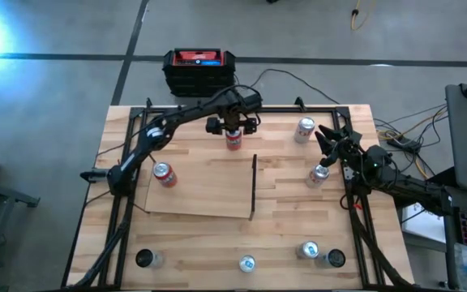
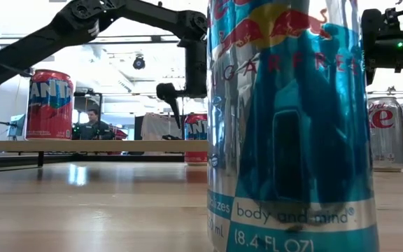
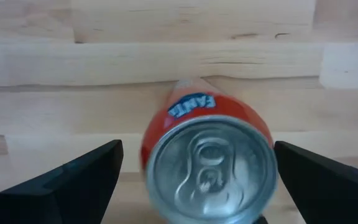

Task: Place canned beverage on shelf
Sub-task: Put the red soda can on the shelf aligned with the other red soda can

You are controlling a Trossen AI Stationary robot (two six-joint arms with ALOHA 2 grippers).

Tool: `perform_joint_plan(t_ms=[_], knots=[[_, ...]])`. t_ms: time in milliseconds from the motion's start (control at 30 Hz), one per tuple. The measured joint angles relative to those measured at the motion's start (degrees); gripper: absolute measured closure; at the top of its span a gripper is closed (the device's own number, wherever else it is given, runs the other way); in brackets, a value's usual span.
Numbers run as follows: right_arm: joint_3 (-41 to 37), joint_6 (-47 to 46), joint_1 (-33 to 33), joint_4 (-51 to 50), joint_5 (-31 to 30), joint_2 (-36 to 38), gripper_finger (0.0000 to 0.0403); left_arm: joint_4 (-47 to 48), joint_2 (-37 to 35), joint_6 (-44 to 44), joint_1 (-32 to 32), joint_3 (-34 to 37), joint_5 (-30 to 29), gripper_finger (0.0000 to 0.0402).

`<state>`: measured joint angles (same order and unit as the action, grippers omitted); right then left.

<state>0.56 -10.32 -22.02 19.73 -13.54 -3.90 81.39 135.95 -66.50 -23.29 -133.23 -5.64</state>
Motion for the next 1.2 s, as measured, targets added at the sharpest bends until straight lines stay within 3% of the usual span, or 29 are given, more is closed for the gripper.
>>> perform_joint_plan(t_ms=[367, 667, 1200], knots=[[0.0, 0.0, 0.0, -0.2, 0.0, -0.2, 0.0245, -0.4, 2.5, 0.5, 0.0, 0.0, 0.0, 0.0015], [0.0, 0.0, 0.0, -0.2, 0.0, -0.2, 0.0245, -0.4, 2.8, 3.0, 0.0, 0.0, 0.1, 0.012], [0.0, 0.0, 0.0, -0.3, 0.0, -0.3, 0.0245, 6.6, -0.1, 7.3, 0.8, -1.6, 0.7, 0.012]])
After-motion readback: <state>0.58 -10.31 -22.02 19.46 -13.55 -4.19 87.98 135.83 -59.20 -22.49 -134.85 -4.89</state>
